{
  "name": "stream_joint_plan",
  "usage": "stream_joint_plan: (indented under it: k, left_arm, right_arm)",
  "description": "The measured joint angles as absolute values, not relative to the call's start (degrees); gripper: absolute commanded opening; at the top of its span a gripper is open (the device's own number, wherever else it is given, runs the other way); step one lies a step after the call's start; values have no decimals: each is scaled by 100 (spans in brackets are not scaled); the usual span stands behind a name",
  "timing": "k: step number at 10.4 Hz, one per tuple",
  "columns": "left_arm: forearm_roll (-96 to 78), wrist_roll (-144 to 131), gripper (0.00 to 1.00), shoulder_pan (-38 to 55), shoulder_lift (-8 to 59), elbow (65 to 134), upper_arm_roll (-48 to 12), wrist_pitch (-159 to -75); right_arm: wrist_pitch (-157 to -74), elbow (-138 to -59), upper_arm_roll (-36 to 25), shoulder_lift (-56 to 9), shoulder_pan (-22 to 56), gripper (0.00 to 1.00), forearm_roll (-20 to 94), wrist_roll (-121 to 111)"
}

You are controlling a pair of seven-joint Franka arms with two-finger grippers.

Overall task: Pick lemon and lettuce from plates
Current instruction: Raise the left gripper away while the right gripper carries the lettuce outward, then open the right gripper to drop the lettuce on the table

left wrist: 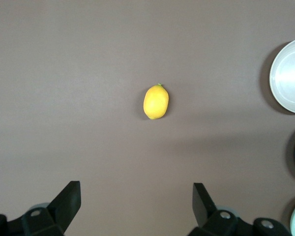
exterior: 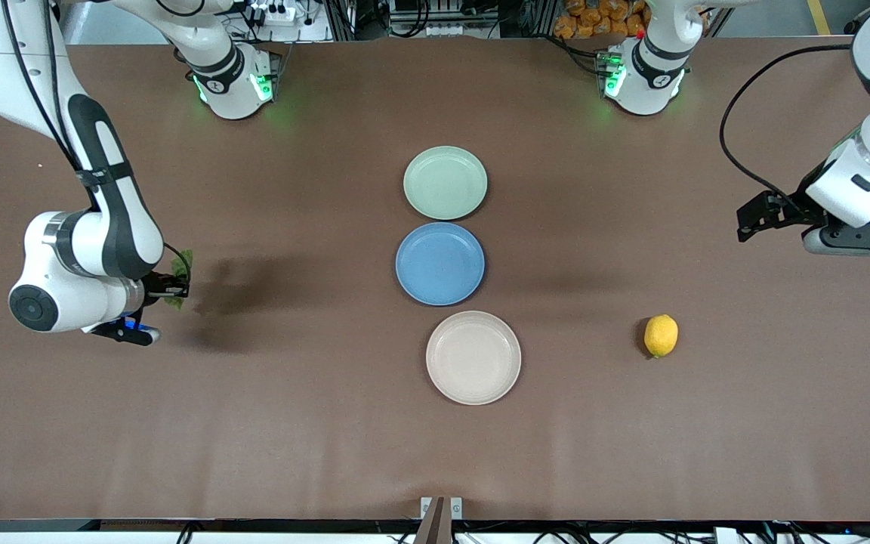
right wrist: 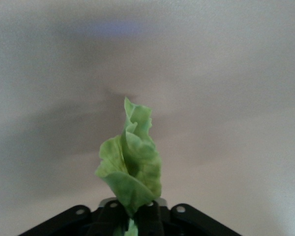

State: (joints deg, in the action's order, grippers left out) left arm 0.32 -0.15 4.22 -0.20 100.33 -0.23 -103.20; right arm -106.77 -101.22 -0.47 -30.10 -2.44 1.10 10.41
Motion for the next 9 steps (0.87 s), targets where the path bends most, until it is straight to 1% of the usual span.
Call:
stream_joint_plan:
  k: [1,4,6,9]
  left_arm:
    - [32,-15,100,426,-23,9956,-30,-10200]
    - [32,-15,100,431,-112,9768,-37,-9920]
    - [32,-15,100,422,-215,9597,-35,-9601]
    - [32,-15,100,420,-394,9575,-34,-9440]
  right_arm:
    - [-10682,-10122,-50,-3016,-273,100,110,1041]
    - [-10606,-10074,-51,-3019,-322,100,110,1049]
    - [-10244,-9824,-52,-3016,-400,100,110,1049]
    - [-9707,-9417,-51,-3014,-409,100,110,1049]
